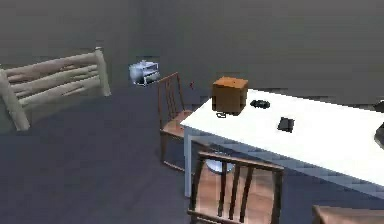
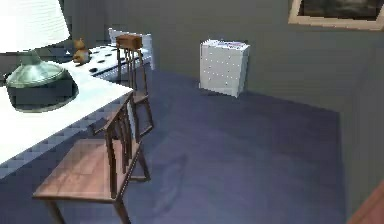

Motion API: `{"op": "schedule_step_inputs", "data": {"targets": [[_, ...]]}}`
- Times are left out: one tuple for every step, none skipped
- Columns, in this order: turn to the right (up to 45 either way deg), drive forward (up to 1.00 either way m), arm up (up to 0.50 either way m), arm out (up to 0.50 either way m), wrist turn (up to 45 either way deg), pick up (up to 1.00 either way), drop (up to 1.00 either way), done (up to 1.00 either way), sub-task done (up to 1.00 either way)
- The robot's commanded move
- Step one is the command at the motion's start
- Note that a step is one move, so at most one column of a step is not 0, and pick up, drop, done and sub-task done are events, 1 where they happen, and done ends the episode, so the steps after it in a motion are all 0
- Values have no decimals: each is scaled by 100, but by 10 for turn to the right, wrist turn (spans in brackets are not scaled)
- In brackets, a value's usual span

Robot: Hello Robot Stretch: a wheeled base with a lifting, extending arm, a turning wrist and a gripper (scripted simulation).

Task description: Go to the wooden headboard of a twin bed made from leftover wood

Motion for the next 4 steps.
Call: {"op": "schedule_step_inputs", "data": {"targets": [[-450, 0, 0, 0, 0, 0, 0, 0, 0], [-240, 0, 0, 0, 0, 0, 0, 0, 0], [0, 15, 0, 0, 0, 0, 0, 0, 0], [150, 0, 0, 0, 0, 0, 0, 0, 0]]}}
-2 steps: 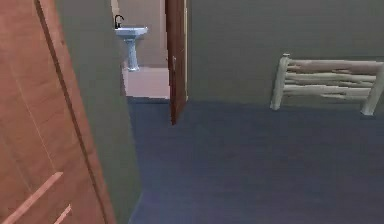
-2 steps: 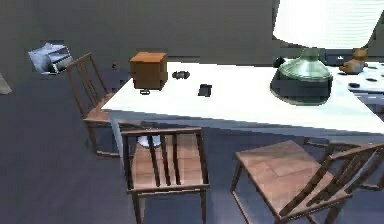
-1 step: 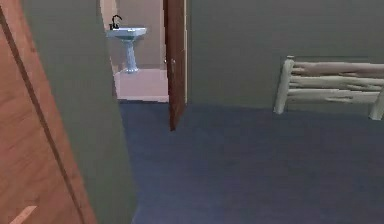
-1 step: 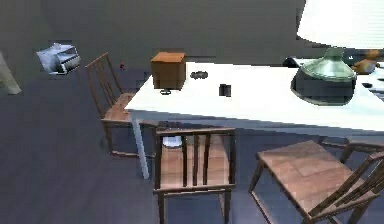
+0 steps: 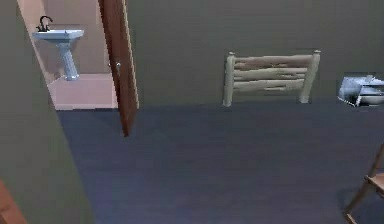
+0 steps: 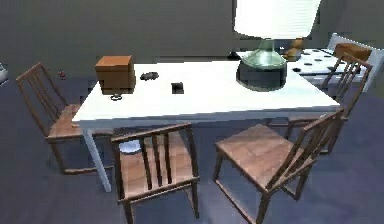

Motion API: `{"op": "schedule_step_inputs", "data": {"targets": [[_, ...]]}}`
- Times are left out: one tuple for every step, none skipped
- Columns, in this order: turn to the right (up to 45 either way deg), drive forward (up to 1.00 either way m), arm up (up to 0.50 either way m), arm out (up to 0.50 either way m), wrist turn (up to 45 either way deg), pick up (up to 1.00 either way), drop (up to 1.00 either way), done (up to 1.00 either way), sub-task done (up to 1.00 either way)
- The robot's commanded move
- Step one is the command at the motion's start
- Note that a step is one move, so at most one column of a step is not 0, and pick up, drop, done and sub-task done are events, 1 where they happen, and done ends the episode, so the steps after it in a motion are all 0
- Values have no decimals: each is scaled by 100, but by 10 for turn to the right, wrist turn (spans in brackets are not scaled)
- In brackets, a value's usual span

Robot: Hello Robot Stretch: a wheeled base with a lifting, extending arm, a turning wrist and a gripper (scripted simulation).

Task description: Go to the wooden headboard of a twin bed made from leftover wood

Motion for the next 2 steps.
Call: {"op": "schedule_step_inputs", "data": {"targets": [[0, 100, 0, 0, 0, 0, 0, 0, 0], [30, 0, 0, 0, 0, 0, 0, 0, 0]]}}
